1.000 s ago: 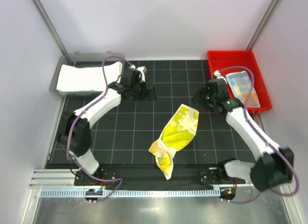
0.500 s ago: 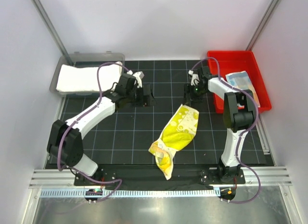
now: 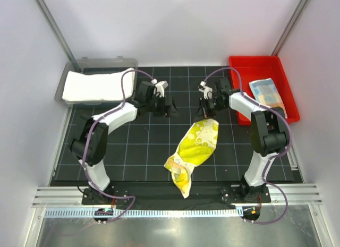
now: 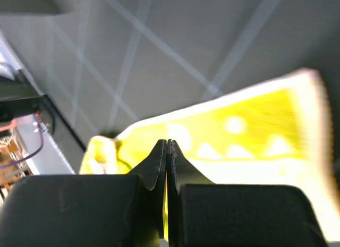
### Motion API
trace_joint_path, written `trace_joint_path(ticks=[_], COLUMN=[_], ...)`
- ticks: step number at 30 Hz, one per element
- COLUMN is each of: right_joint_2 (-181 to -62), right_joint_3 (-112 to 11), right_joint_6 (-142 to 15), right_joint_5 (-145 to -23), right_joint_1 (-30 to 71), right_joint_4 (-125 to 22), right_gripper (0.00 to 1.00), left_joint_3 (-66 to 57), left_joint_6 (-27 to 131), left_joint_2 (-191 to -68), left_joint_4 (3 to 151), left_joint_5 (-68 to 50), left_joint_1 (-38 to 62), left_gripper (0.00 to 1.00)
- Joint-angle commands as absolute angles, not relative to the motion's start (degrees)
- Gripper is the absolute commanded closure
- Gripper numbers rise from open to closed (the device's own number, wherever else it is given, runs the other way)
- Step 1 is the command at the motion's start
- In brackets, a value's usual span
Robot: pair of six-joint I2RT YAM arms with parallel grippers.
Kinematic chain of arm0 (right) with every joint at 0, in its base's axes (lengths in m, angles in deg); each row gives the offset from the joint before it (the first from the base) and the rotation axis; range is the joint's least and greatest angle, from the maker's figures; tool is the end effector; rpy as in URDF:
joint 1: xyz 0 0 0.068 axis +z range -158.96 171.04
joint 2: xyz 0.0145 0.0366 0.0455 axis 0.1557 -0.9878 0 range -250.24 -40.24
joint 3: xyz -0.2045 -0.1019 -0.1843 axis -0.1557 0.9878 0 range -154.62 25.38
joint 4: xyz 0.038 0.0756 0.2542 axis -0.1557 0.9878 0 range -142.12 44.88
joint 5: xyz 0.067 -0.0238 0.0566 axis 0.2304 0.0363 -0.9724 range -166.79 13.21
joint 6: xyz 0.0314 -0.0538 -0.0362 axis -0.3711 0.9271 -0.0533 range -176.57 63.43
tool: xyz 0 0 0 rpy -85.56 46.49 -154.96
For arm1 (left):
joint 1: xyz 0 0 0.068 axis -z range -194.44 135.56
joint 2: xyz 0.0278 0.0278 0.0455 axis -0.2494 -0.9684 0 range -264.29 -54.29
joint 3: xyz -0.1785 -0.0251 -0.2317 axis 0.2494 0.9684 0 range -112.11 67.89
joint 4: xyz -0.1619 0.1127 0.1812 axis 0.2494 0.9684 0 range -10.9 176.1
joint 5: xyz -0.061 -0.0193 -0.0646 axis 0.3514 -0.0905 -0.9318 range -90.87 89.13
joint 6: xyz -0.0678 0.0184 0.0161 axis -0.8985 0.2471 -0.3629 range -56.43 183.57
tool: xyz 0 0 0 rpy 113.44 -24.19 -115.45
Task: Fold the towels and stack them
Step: Flatten out the crumpled towel
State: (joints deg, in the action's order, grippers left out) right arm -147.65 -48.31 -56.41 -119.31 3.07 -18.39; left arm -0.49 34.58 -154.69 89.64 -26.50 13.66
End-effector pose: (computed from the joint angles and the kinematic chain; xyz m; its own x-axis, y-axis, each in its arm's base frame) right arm 0.3765 0.1213 0.1870 -0.9022 -0.1943 -0.3850 -0.4094 0.6663 0.6232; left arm 0.3503 -0.2164 0.2251 -0.8639 -0.0341 -0.5024 0.3281 0.7188 -0.6129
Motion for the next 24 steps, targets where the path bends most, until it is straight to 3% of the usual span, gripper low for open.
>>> trace_joint_path(ticks=[1, 5, 7, 8, 11, 17, 24], right_joint_2=[-142.6, -143.6, -141.2, -140.2, -139.4, -155.4, -157.6], right_joint_3=[-46.3, -46.2, -46.3, -46.1, -48.0, -62.4, -64.8], right_joint_6=[-59.2, -62.8, -65.6, -65.0, -61.0, -51.7, -46.0], right_joint_5=[-123.9, -115.9, -108.1, -105.6, -102.7, -106.8, -109.4], right_joint_1=[4.3, 4.3, 4.1, 4.0, 3.8, -0.5, -4.2], right_joint_4=[-25.2, -24.6, -23.6, -24.0, -24.3, -9.9, -5.5], right_gripper=[0.99, 0.96, 0.81, 0.65, 0.48, 0.44, 0.33], left_joint_3=[-4.8, -14.0, -16.6, -16.7, -11.7, -3.3, -2.2], left_joint_6=[39.5, 39.1, 36.3, 35.7, 32.6, 26.7, 30.4], left_joint_2=[-159.3, -168.4, -171.5, -171.7, -170.0, -165.7, -162.3], left_joint_4=[76.0, 77.4, 78.0, 77.1, 70.4, 60.3, 64.9], left_joint_5=[-38.9, -39.2, -40.8, -41.3, -40.9, -41.3, -38.5], left_joint_1=[13.6, 14.1, 14.1, 14.5, 14.6, 14.5, 14.5], left_gripper=[0.18, 0.20, 0.21, 0.21, 0.21, 0.21, 0.20])
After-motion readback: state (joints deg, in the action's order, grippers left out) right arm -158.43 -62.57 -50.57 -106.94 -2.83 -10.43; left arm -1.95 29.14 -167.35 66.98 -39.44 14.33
